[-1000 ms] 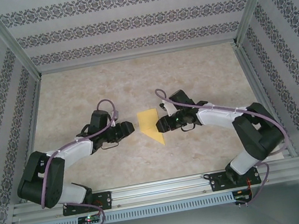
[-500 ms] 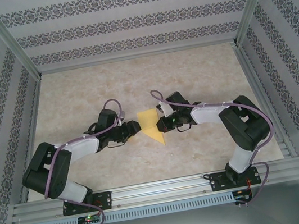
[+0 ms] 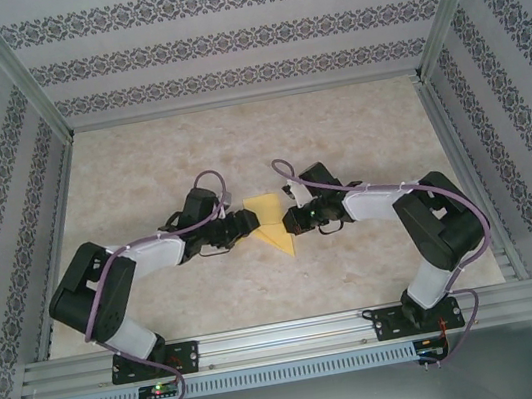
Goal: Fold a paper plane with a square sheet of paper (fold left side to right side)
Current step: Fourth fold the wing at the center of the table.
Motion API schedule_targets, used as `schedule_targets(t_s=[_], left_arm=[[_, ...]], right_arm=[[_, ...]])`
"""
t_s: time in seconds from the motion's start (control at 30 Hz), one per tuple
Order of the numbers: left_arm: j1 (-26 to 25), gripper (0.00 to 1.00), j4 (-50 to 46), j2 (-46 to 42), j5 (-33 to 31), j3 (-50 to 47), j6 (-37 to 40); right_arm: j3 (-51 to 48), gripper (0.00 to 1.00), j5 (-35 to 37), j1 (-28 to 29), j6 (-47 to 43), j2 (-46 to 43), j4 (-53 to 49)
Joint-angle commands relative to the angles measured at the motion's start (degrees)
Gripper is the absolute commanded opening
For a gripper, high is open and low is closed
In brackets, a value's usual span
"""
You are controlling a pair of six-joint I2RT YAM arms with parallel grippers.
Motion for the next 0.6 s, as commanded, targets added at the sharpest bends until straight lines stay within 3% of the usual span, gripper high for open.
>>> schedule_targets(t_s=[0.0,0.23,0.43,0.57], left_arm=[[-1.5,0.56,2.4,2.2,1.1,2.5,-0.8],[-2.8,0.44,3.3,6.6,1.7,5.9,-1.0],[-2.8,0.39,3.6,6.1,1.7,6.2,-1.6],[-2.9,0.39,2.7,4.9,1.6,6.6,-1.7]], right_arm=[[-0.7,0.00,0.2,-0.4,-0.7,-1.4,0.4],[-0.9,0.04,0.6,-0.4,-0.6,-2.4,0.2],[-3.2,0.37,7.0,-0.1,-1.3,-10.1,-2.3],[-5.8,0.50,15.1,3.0,-2.8,-18.4,-5.9]])
